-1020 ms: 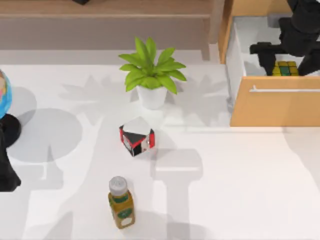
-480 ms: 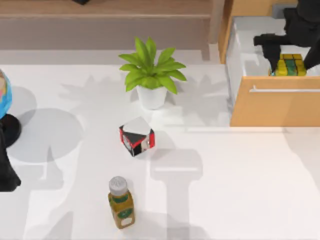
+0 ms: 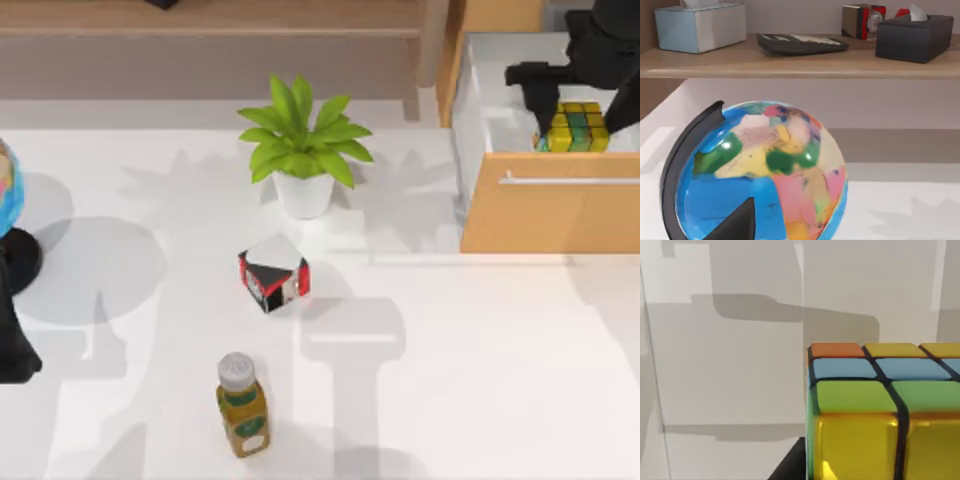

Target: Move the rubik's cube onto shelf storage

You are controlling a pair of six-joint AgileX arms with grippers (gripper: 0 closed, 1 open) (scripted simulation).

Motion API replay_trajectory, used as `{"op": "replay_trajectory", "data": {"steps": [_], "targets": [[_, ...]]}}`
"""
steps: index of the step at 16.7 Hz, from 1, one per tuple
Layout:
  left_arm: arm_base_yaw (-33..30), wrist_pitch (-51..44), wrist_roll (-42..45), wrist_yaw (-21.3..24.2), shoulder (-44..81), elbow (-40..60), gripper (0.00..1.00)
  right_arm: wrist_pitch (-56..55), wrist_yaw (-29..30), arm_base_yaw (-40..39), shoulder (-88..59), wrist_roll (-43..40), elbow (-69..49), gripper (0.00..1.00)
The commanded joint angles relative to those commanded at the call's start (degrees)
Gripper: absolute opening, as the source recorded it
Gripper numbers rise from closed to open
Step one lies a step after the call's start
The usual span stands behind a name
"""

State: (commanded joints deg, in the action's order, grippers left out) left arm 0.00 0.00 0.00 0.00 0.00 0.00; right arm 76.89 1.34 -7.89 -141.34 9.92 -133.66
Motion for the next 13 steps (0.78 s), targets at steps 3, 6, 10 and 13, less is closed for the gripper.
{"op": "replay_trajectory", "data": {"steps": [3, 6, 10, 13], "targets": [[0.0, 0.0, 0.0, 0.0, 0.0, 0.0, 1.00, 0.1, 1.0, -0.3, 2.2, -0.6, 2.0, 0.00], [0.0, 0.0, 0.0, 0.0, 0.0, 0.0, 1.00, -1.5, 3.3, -1.9, 7.7, -2.1, 5.7, 0.00], [0.0, 0.0, 0.0, 0.0, 0.0, 0.0, 1.00, -8.7, 7.2, -7.7, 16.1, -4.5, 11.6, 0.00], [0.0, 0.0, 0.0, 0.0, 0.0, 0.0, 1.00, -17.8, 10.5, -14.3, 20.9, -6.4, 16.8, 0.00]]}}
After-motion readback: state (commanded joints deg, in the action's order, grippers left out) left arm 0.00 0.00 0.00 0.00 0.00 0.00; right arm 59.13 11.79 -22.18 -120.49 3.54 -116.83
